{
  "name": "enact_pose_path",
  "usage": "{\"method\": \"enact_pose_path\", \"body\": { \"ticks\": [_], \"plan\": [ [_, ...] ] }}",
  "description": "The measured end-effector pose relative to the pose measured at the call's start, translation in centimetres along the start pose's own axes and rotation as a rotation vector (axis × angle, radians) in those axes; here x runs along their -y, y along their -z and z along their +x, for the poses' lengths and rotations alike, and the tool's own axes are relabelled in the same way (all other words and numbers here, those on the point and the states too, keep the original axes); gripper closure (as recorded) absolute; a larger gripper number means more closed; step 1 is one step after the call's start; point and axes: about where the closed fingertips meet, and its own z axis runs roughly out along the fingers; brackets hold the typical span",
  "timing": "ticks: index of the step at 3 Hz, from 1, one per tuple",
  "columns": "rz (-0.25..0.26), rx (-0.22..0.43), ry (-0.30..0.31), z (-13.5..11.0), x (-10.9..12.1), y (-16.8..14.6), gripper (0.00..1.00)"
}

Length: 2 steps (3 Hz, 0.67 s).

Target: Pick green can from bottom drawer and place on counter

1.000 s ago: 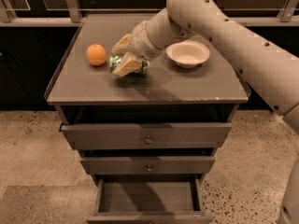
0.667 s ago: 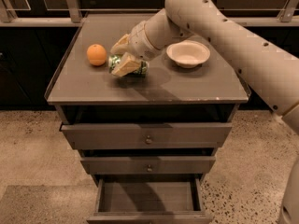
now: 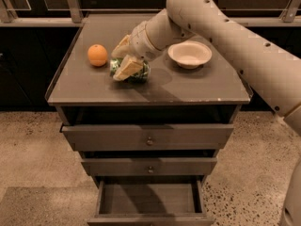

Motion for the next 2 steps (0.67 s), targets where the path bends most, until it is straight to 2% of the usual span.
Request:
{"method": "enact_pose_path", "body": {
  "ticks": [1, 2],
  "plan": [
    [0.000, 0.000, 0.000, 0.00, 0.00, 0.00, 0.00],
    [0.000, 0.000, 0.000, 0.00, 0.00, 0.00, 0.00]
  ]
}}
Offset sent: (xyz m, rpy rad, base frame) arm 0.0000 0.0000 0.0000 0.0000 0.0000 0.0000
